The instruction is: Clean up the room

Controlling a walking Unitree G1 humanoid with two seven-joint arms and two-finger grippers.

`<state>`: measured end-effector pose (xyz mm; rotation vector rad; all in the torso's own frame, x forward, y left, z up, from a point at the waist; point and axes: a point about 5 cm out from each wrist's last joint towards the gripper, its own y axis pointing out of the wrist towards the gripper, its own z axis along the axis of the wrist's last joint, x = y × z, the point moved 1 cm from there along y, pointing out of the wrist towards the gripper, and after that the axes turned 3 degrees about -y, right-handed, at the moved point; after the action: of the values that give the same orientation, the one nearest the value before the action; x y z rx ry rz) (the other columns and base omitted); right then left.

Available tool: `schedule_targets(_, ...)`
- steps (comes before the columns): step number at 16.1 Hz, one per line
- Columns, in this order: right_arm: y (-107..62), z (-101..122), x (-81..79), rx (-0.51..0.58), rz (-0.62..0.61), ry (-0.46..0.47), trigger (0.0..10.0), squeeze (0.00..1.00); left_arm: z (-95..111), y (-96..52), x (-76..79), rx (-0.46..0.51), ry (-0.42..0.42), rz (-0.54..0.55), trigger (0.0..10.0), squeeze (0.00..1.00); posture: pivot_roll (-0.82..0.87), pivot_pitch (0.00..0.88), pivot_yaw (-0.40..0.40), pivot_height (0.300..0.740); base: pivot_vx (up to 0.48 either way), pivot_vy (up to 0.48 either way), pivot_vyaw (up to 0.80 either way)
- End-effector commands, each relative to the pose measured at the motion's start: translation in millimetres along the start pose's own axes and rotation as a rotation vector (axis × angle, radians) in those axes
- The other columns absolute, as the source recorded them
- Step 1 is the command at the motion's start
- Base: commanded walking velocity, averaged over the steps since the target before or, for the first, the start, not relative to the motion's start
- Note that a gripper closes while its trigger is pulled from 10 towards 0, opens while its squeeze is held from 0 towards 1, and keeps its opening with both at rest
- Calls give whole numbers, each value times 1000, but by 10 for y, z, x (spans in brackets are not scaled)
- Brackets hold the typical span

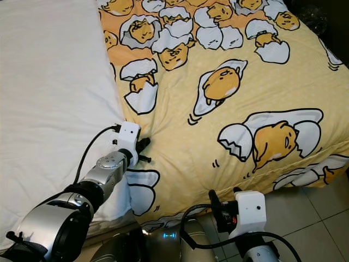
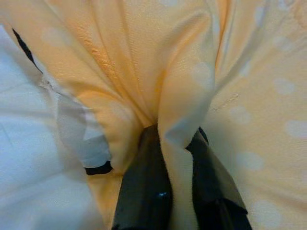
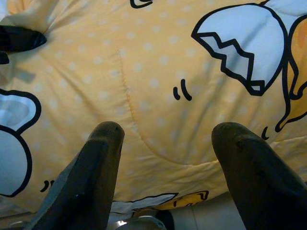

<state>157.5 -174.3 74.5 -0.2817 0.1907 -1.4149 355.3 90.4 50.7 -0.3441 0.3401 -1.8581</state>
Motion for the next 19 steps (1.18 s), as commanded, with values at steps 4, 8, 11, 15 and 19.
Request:
schedule_targets(4,152,-144,-97,-48,70,14,10000,0,-1701,-937,-659,-481,-5,334,0,0,-315,196,90,740,0,0,0)
schedule_targets(8,180,-157,-108,-48,77,12,10000,0,-1803,-1063,-745,-528,161,349,3098,0,-311,178,94,740,0,0,0)
schedule_targets(11,216,-185,-106,-46,83,8,10000,0,-1520,-931,-804,-377,283,395,10000,0,-309,159,96,740,0,0,0)
schedule_targets(15,245,-181,-106,-39,82,9,10000,0,-1305,-849,-850,-255,244,431,10000,0,-303,154,98,740,-186,101,0)
schedule_targets(19,272,-191,-92,-36,59,14,10000,0,-1325,-864,-843,-256,236,442,10000,0,-295,156,99,740,-333,0,0)
